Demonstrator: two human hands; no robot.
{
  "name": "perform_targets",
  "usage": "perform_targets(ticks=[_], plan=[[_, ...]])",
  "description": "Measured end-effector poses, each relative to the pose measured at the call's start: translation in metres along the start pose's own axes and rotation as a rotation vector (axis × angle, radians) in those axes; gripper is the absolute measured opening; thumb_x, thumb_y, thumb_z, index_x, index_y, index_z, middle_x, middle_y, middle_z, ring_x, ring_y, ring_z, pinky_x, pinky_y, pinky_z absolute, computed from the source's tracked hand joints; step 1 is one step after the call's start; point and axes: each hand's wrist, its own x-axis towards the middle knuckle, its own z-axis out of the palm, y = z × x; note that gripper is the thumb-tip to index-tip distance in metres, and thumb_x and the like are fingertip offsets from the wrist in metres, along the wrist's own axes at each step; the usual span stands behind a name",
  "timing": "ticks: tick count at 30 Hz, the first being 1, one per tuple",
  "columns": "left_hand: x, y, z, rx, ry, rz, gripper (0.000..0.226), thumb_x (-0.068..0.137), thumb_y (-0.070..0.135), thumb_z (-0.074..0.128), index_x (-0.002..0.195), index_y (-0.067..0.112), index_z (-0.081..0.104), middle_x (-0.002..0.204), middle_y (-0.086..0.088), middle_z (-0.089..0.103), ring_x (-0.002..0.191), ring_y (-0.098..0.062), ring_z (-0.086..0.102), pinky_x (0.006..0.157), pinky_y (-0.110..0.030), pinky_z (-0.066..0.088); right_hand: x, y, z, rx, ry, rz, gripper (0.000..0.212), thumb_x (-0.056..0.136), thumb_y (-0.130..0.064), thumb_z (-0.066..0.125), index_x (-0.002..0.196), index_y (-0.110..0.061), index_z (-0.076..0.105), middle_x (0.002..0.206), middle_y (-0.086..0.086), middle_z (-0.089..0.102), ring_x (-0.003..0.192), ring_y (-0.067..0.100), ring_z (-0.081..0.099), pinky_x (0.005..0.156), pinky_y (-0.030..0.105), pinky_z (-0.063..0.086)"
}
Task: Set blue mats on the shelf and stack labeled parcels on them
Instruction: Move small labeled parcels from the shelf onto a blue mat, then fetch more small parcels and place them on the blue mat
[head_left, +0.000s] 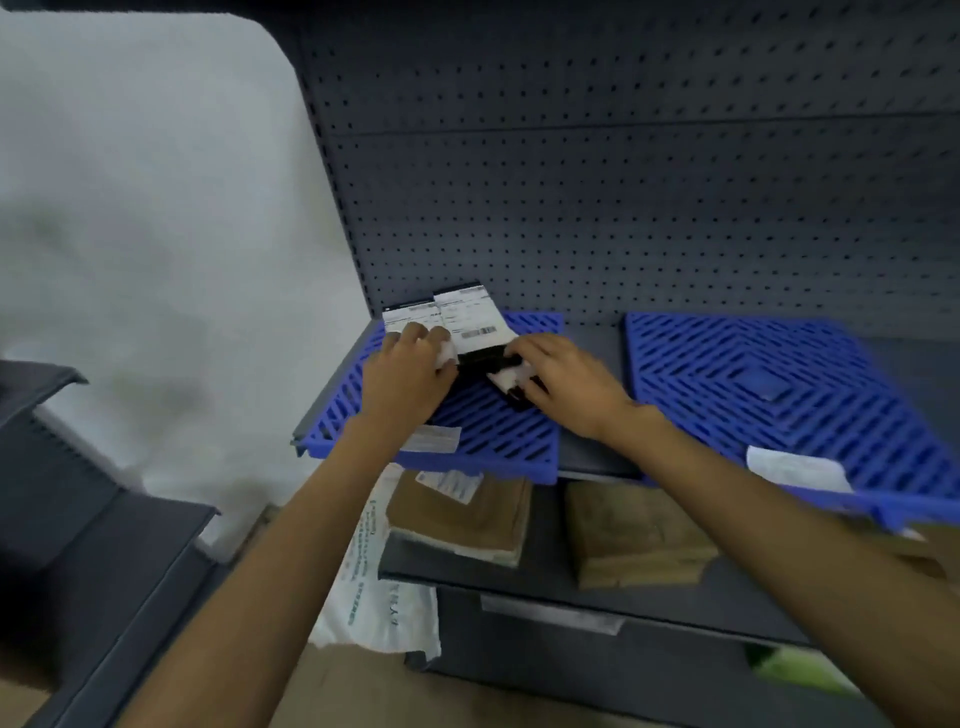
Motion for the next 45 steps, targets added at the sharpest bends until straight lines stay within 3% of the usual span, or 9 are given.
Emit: perform_targets(ticks=[5,13,26,34,40,45], plan=[[0.004,0.049,0.001,0.018,-0.048,0.274,0.041,0.097,0.033,0.054,0.135,0.017,0.053,0.131,-0.008,0.056,0.116,-0.033,0.054,0.081,-0.045,0.052,-0.059,0.019,-0.033,-0.196,0.004,0.184,0.038,0.1,-0.029,0.049,0.134,-0.015,0.046,0.138,0.007,0.048,0.128,0.027,0.041,0.099,0.04,0.043],[-0.012,0.188,0.006,-0.022,-0.094,0.573,0.04,0.098,0.029,0.055,0.137,0.024,0.05,0.135,-0.002,0.054,0.124,-0.027,0.05,0.087,-0.044,0.054,-0.189,0.066,-0.1,-0.35,0.03,0.515,0.037,0.1,-0.023,0.046,0.136,-0.016,0.05,0.134,0.008,0.05,0.124,0.03,0.042,0.098,0.04,0.036],[-0.153,0.54,-0.016,-0.255,-0.112,1.085,0.042,0.094,0.027,0.057,0.135,0.026,0.051,0.136,0.002,0.053,0.127,-0.024,0.046,0.095,-0.041,0.047,-0.541,0.099,-0.241,-0.56,0.065,1.06,0.037,0.093,-0.031,0.049,0.128,-0.02,0.053,0.122,0.004,0.054,0.119,0.028,0.047,0.092,0.039,0.042],[-0.255,0.738,-0.034,-0.328,-0.073,1.265,0.04,0.094,0.027,0.058,0.133,0.024,0.052,0.132,0.0,0.056,0.127,-0.026,0.046,0.095,-0.043,0.046,-0.762,0.106,-0.323,-0.614,0.105,1.321,0.03,0.093,-0.033,0.048,0.12,-0.022,0.057,0.115,0.002,0.057,0.114,0.027,0.051,0.083,0.038,0.045],[-0.316,0.865,-0.042,-0.37,-0.048,1.412,0.037,0.094,0.03,0.058,0.13,0.026,0.054,0.128,0.001,0.059,0.123,-0.025,0.05,0.091,-0.042,0.047,-0.867,0.129,-0.366,-0.642,0.205,1.412,0.024,0.097,-0.032,0.046,0.116,-0.022,0.057,0.111,0.001,0.057,0.109,0.026,0.052,0.067,0.033,0.04],[-0.332,0.953,-0.031,-0.358,-0.033,1.512,0.04,0.094,0.043,0.056,0.13,0.025,0.054,0.125,0.001,0.06,0.12,-0.025,0.053,0.087,-0.041,0.048,-0.924,0.167,-0.379,-0.629,0.236,1.488,0.026,0.098,-0.033,0.046,0.12,-0.023,0.056,0.113,0.001,0.058,0.109,0.026,0.053,0.065,0.032,0.038]])
